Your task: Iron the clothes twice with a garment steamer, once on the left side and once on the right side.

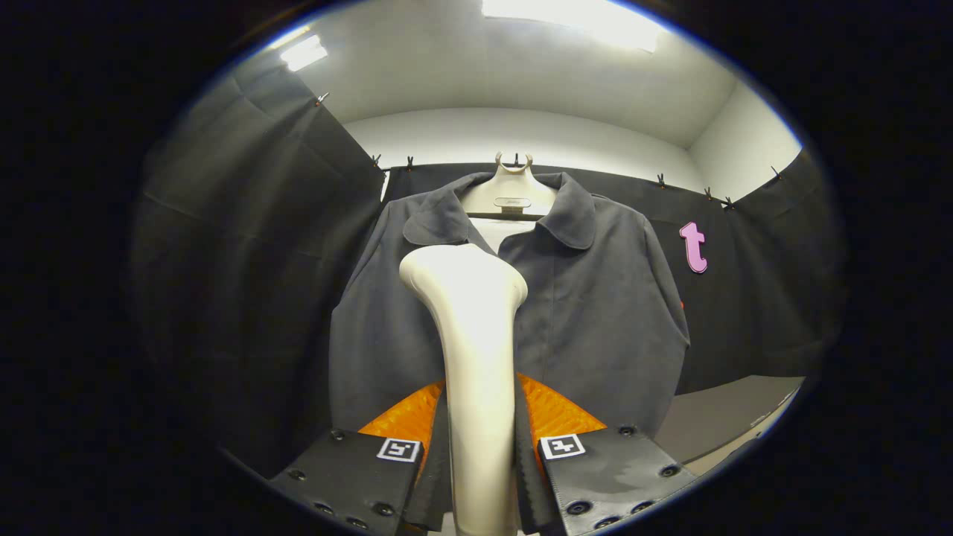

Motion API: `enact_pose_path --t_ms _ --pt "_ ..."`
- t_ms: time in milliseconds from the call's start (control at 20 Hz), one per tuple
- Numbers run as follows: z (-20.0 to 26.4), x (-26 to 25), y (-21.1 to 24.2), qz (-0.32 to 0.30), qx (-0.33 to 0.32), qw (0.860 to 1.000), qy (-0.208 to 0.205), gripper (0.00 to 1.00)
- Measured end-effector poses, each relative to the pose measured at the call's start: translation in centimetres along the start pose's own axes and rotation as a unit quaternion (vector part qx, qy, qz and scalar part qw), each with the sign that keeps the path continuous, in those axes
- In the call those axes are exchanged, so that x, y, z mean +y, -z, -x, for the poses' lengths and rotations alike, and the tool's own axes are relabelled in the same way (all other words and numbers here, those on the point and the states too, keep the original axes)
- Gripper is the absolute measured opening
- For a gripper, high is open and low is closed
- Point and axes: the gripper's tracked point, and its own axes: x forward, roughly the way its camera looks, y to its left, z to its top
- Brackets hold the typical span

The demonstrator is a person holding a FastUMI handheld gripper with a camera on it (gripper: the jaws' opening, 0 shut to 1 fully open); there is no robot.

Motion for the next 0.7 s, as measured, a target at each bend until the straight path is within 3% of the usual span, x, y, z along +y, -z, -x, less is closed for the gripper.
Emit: enact_pose_path --t_ms 700 --pt "-2.0 0.9 -0.1 0.036 -0.015 0.999 0.005 0.45"
